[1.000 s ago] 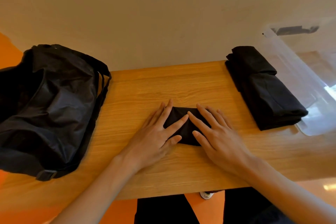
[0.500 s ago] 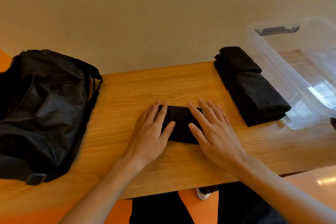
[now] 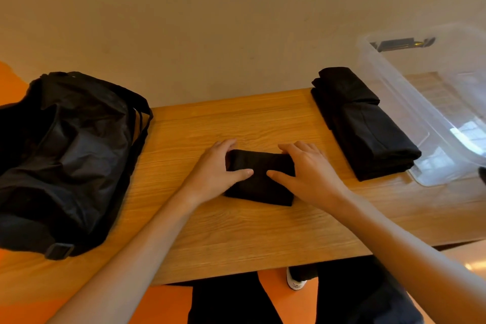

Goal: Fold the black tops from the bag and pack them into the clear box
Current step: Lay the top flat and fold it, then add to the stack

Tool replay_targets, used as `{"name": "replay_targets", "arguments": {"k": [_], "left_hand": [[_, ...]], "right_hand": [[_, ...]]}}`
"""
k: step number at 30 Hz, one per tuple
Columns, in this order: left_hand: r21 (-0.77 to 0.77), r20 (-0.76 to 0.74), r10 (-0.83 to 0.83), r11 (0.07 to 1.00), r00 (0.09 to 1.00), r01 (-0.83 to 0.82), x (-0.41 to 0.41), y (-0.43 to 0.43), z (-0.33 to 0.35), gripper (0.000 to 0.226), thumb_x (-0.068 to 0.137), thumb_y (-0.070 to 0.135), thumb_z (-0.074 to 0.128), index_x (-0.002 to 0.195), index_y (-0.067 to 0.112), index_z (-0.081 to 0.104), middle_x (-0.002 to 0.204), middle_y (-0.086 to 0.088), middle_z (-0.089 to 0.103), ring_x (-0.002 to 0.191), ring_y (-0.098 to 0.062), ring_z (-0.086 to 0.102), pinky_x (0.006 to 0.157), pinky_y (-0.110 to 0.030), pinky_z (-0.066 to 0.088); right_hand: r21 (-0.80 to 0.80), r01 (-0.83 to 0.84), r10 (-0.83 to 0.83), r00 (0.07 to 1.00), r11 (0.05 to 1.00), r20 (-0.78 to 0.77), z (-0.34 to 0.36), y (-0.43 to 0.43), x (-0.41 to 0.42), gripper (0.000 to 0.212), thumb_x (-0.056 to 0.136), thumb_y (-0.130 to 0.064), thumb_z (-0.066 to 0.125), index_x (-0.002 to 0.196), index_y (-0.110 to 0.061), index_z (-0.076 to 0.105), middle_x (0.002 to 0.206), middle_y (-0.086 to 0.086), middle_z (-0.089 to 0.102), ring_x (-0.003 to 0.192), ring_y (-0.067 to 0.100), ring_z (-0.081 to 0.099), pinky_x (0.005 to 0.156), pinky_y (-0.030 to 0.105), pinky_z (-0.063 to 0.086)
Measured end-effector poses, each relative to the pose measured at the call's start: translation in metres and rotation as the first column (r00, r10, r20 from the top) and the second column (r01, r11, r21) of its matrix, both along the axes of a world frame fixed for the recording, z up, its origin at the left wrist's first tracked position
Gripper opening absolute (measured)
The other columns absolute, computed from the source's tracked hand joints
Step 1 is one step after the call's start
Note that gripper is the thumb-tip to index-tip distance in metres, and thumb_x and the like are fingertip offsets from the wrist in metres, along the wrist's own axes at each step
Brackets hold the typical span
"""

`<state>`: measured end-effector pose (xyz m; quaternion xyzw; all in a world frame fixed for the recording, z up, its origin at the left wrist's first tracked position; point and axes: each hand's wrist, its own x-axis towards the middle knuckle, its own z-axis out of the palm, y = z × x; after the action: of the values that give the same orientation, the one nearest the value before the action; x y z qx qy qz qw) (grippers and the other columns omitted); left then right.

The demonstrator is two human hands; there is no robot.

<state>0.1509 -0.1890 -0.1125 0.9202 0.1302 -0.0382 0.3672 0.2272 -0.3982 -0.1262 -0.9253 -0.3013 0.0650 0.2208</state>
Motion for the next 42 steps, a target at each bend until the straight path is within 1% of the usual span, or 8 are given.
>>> {"name": "replay_targets", "arguments": {"k": [6,11,14,19,25,28,37,42], "left_hand": [[-0.037,-0.042,-0.058,0.998,0.997,0.056,0.008,0.006,0.004,0.06,0.07,0.029,0.093,0.124,0.026,0.068,0.131,0.005,0.055,0.124,-0.011,0.05,0.095,-0.021,0.037],[-0.072,0.009,-0.12,0.99,0.993,0.12,0.008,0.004,0.003,0.033,0.074,0.023,0.09,0.095,0.027,0.065,0.109,0.003,0.057,0.103,-0.012,0.055,0.086,-0.031,0.042],[-0.183,0.056,-0.194,0.962,0.98,0.201,0.007,0.001,0.004,0.029,0.081,0.015,0.085,0.097,0.021,0.061,0.102,-0.003,0.065,0.096,-0.019,0.061,0.084,-0.041,0.05],[-0.28,0.1,-0.217,0.93,0.971,0.237,0.01,-0.008,0.017,0.031,0.088,0.011,0.079,0.106,0.018,0.054,0.091,0.006,0.061,0.08,0.001,0.061,0.069,-0.018,0.048],[-0.58,-0.033,-0.128,0.81,0.991,0.085,0.028,-0.025,0.032,0.074,0.074,0.02,0.084,0.136,0.03,0.046,0.122,-0.009,0.065,0.106,-0.02,0.071,0.087,-0.04,0.061],[-0.671,-0.169,-0.247,0.738,0.954,0.071,0.043,-0.039,0.037,0.086,0.071,0.016,0.083,0.144,0.027,0.039,0.132,-0.011,0.061,0.114,-0.025,0.07,0.092,-0.045,0.06],[-0.734,0.046,-0.206,0.657,0.978,0.173,0.118,-0.097,0.067,0.055,0.095,0.001,0.065,0.139,0.027,0.046,0.132,-0.019,0.06,0.112,-0.031,0.07,0.081,-0.041,0.061],[-0.705,0.078,-0.228,0.676,0.971,0.215,0.157,-0.122,0.074,0.045,0.097,0.004,0.064,0.136,0.024,0.054,0.123,-0.015,0.063,0.109,-0.027,0.071,0.078,-0.038,0.061]], "right_hand": [[0.007,-0.005,0.005,0.998,1.0,-0.057,0.003,-0.003,0.002,0.06,0.081,-0.059,0.074,0.13,-0.026,0.062,0.121,-0.004,0.052,0.121,0.018,0.044,0.104,0.035,0.038],[0.096,-0.043,0.054,0.993,0.994,-0.107,0.006,-0.007,0.0,0.04,0.078,-0.047,0.082,0.103,-0.027,0.059,0.105,-0.01,0.054,0.103,0.01,0.048,0.091,0.032,0.043],[0.202,-0.036,0.073,0.981,0.979,-0.18,0.01,-0.009,-0.006,0.033,0.081,-0.031,0.084,0.097,-0.023,0.056,0.093,-0.009,0.061,0.083,0.006,0.058,0.07,0.027,0.05],[0.403,0.09,0.065,0.933,0.911,-0.354,0.013,-0.023,-0.01,0.033,0.083,-0.021,0.084,0.098,-0.024,0.055,0.094,-0.003,0.067,0.083,0.006,0.065,0.066,0.024,0.055],[0.627,0.477,0.051,0.77,0.615,-0.636,0.027,-0.049,-0.012,0.038,0.082,-0.009,0.081,0.112,-0.012,0.058,0.106,0.009,0.071,0.096,0.017,0.074,0.073,0.029,0.06],[0.639,0.528,-0.036,0.786,0.559,-0.617,0.036,-0.067,-0.011,0.04,0.083,-0.01,0.081,0.115,-0.017,0.056,0.109,0.007,0.071,0.097,0.016,0.074,0.072,0.034,0.063],[0.679,0.548,-0.335,0.837,0.489,-0.434,0.057,-0.103,0.002,0.051,0.093,-0.021,0.072,0.13,-0.033,0.04,0.121,-0.007,0.055,0.102,0.008,0.065,0.071,0.024,0.061],[0.68,0.56,-0.443,0.818,0.473,-0.366,0.05,-0.094,-0.004,0.065,0.088,-0.023,0.071,0.141,-0.038,0.037,0.134,-0.01,0.046,0.124,0.015,0.055,0.098,0.044,0.055]]}}
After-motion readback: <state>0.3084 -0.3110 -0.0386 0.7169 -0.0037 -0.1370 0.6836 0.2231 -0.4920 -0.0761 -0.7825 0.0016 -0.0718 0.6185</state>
